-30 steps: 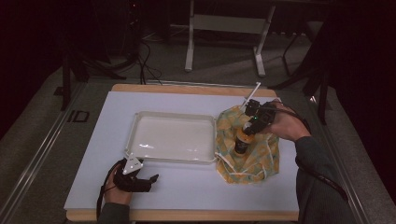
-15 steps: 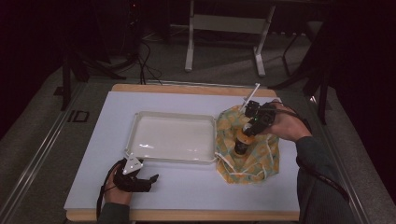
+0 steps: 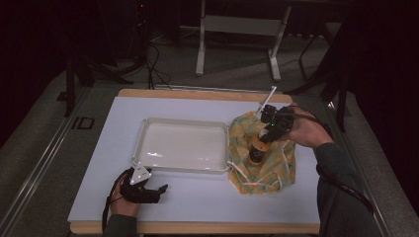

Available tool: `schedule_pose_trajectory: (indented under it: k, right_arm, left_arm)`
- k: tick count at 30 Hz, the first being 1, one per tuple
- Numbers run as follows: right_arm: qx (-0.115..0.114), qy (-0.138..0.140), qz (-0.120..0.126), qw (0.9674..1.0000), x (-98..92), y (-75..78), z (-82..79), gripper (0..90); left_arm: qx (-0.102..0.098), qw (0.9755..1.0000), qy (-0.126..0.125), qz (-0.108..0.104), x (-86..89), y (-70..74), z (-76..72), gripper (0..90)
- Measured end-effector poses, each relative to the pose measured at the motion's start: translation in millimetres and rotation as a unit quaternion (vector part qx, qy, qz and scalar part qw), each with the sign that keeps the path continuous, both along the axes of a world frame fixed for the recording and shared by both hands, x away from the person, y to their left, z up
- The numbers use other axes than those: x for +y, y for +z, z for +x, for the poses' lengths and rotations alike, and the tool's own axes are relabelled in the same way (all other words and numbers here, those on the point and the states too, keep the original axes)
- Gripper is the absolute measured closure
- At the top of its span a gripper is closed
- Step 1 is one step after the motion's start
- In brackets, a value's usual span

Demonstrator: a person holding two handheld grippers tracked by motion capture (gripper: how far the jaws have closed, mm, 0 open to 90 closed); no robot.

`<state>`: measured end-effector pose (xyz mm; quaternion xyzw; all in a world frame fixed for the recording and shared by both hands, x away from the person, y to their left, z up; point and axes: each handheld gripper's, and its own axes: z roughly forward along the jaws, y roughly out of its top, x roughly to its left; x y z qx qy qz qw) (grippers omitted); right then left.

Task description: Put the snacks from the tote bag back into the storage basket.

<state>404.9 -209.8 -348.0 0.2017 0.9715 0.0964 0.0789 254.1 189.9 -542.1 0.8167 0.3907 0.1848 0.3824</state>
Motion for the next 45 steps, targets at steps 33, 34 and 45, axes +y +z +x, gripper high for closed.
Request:
schedule_pose_trajectory:
  k: [33,34,45]
  right_arm:
    - [-0.024,-0.011,0.003,0.9997,-5.2,37.4,1.7,59.0]
    - [-0.024,-0.01,0.003,0.9996,-5.1,38.0,1.6,59.0]
    - [-0.03,0.0,0.003,0.9995,1.9,47.4,-0.3,59.0]
  left_arm:
    - [0.0,1.0,-0.001,0.0,0.2,0.1,0.1,16.7]
    - [0.001,1.0,-0.001,0.0,0.2,0.1,0.1,16.7]
    - [0.0,1.0,0.0,0.0,0.1,0.1,0.0,16.7]
